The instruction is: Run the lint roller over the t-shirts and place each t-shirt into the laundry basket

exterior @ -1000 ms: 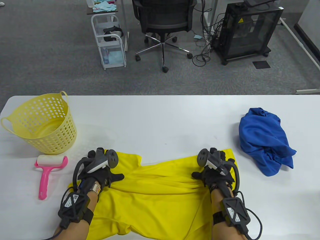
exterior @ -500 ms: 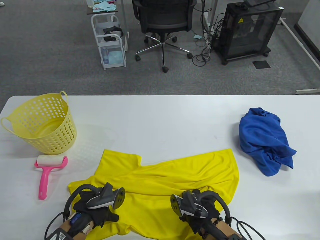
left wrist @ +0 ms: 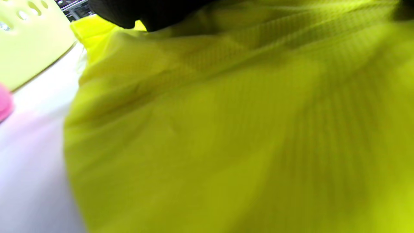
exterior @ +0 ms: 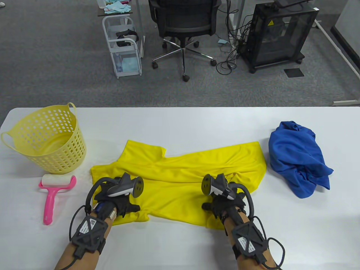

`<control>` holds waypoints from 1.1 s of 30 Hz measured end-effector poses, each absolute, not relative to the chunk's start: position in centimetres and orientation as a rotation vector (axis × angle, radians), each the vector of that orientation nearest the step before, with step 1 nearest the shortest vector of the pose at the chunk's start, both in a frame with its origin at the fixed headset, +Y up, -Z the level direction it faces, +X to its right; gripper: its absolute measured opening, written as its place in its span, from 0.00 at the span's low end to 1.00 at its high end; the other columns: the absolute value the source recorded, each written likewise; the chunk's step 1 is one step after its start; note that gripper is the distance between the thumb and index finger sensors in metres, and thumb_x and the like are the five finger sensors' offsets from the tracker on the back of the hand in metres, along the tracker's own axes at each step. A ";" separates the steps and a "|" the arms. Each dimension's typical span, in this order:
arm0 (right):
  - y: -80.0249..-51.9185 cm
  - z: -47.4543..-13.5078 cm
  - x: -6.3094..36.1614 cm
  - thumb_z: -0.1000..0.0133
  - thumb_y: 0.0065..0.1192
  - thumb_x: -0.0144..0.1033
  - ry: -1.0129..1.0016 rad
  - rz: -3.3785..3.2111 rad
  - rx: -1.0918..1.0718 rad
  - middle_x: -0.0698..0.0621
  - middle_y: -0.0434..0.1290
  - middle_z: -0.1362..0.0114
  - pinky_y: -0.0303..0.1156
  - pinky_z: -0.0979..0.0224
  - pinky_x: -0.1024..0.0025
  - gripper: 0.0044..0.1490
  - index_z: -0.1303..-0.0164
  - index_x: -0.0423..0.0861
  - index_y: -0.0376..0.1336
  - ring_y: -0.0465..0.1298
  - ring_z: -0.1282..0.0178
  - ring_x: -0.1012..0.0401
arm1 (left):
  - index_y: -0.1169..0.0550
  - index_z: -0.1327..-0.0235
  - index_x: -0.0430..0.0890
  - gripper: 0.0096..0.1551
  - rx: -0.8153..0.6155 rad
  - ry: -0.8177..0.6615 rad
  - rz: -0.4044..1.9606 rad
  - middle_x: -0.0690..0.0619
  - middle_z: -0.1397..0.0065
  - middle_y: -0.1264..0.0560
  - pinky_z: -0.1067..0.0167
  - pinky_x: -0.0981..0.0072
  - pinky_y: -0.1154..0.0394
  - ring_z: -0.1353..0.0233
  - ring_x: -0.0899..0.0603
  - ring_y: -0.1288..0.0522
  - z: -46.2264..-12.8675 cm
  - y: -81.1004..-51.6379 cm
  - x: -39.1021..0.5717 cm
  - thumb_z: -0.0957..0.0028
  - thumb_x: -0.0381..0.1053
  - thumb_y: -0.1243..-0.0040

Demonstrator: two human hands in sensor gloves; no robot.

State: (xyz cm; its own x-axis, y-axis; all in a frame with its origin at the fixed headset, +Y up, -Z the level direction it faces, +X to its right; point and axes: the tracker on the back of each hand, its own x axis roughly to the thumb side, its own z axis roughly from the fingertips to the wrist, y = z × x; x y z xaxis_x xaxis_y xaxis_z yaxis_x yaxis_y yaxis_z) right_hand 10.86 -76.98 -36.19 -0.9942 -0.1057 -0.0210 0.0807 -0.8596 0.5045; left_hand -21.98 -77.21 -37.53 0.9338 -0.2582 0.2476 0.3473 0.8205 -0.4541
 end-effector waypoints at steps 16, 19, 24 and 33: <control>-76.9 -40.1 12.7 0.54 0.48 0.67 -0.808 -3.010 0.159 0.46 0.35 0.16 0.46 0.22 0.32 0.51 0.27 0.62 0.33 0.41 0.17 0.43 | 0.54 0.28 0.50 0.59 -0.430 -0.039 -0.204 0.41 0.21 0.56 0.26 0.32 0.49 0.19 0.29 0.50 -41.5 -77.6 -23.1 0.68 0.79 0.58; -75.3 -38.8 13.7 0.54 0.48 0.67 -0.675 -3.053 0.179 0.43 0.34 0.14 0.39 0.22 0.31 0.55 0.26 0.59 0.29 0.40 0.16 0.40 | 0.49 0.27 0.50 0.54 -0.199 -0.003 -0.209 0.41 0.20 0.51 0.27 0.33 0.45 0.20 0.28 0.47 -40.0 -75.2 -23.8 0.64 0.76 0.58; -70.5 -34.7 15.8 0.52 0.52 0.66 -0.457 -3.076 0.248 0.39 0.42 0.13 0.43 0.22 0.30 0.55 0.22 0.54 0.38 0.47 0.15 0.38 | 0.34 0.30 0.51 0.41 -0.119 -0.069 -0.065 0.45 0.22 0.33 0.28 0.33 0.39 0.22 0.31 0.34 -36.1 -71.0 -25.4 0.54 0.69 0.49; -74.9 -30.6 14.0 0.54 0.59 0.66 -0.631 -2.953 0.036 0.40 0.40 0.12 0.41 0.22 0.28 0.55 0.22 0.60 0.40 0.45 0.14 0.38 | 0.36 0.28 0.55 0.45 -0.316 -0.086 -0.295 0.46 0.19 0.38 0.27 0.30 0.45 0.19 0.27 0.42 -34.1 -76.7 -26.1 0.59 0.72 0.44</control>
